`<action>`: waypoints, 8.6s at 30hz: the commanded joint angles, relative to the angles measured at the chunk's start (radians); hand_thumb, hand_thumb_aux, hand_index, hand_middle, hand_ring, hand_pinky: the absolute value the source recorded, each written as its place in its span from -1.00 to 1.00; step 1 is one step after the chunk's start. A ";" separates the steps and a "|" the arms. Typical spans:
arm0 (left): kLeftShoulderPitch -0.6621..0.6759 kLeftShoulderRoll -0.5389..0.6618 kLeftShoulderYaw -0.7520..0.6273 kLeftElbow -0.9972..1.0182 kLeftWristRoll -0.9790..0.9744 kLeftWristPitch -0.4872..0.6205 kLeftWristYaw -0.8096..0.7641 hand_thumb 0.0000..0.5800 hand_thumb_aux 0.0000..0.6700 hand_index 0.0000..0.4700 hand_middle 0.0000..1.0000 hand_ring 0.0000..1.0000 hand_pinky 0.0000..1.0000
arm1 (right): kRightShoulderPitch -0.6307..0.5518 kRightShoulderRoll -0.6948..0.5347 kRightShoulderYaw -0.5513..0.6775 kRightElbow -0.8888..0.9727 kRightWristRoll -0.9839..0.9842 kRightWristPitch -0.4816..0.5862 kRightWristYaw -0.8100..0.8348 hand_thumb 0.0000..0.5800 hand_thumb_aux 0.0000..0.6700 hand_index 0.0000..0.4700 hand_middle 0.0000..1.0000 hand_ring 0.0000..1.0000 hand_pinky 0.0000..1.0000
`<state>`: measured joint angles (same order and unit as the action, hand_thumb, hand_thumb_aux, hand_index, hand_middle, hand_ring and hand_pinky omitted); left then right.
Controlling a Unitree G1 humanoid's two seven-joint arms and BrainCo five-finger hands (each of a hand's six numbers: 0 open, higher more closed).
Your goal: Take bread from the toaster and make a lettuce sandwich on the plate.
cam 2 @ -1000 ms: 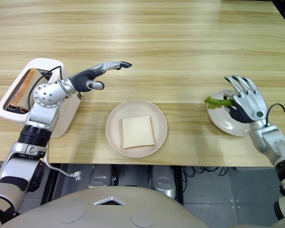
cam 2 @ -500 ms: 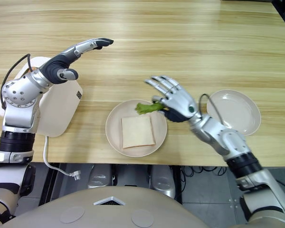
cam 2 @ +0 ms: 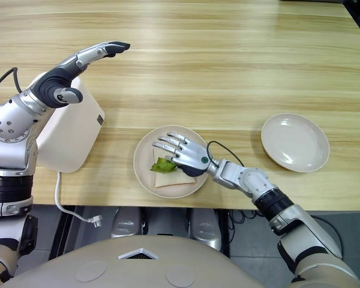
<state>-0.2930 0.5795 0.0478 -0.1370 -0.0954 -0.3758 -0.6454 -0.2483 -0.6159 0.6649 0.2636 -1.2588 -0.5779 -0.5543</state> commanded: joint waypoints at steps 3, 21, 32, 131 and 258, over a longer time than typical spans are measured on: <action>0.022 0.018 0.021 -0.033 -0.010 0.011 0.001 -1.00 -1.00 -1.00 -1.00 -1.00 -1.00 | 0.005 -0.028 0.037 0.007 -0.003 -0.023 0.043 1.00 1.00 0.96 -1.00 -1.00 -1.00; 0.019 0.005 0.011 -0.012 0.003 0.006 0.019 -1.00 -1.00 -1.00 -1.00 -1.00 -1.00 | -0.152 0.056 -0.202 0.088 0.369 -0.003 0.160 1.00 1.00 0.96 -1.00 -1.00 -1.00; 0.025 -0.002 0.004 -0.016 -0.002 0.007 0.022 -1.00 -1.00 -1.00 -1.00 -1.00 -1.00 | -0.144 0.054 -0.138 0.107 0.241 -0.005 0.131 1.00 1.00 0.96 -1.00 -1.00 -1.00; 0.300 0.457 0.140 0.123 0.807 0.222 0.253 -1.00 -1.00 -1.00 -1.00 -1.00 -1.00 | 0.097 -0.269 -0.251 -0.254 0.079 0.067 0.269 -1.00 -1.00 -1.00 -1.00 -1.00 -1.00; -0.130 -0.274 -0.519 0.837 0.408 -0.190 -0.047 -1.00 -1.00 -1.00 -0.76 -0.76 -0.76 | 0.301 -0.268 -0.278 -0.390 0.555 -0.122 0.949 -1.00 -1.00 -1.00 -1.00 -1.00 -1.00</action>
<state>-0.4283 0.2999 -0.4596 0.6709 0.3002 -0.5827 -0.6811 0.0463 -0.8845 0.3540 -0.1597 -0.6680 -0.6974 0.3585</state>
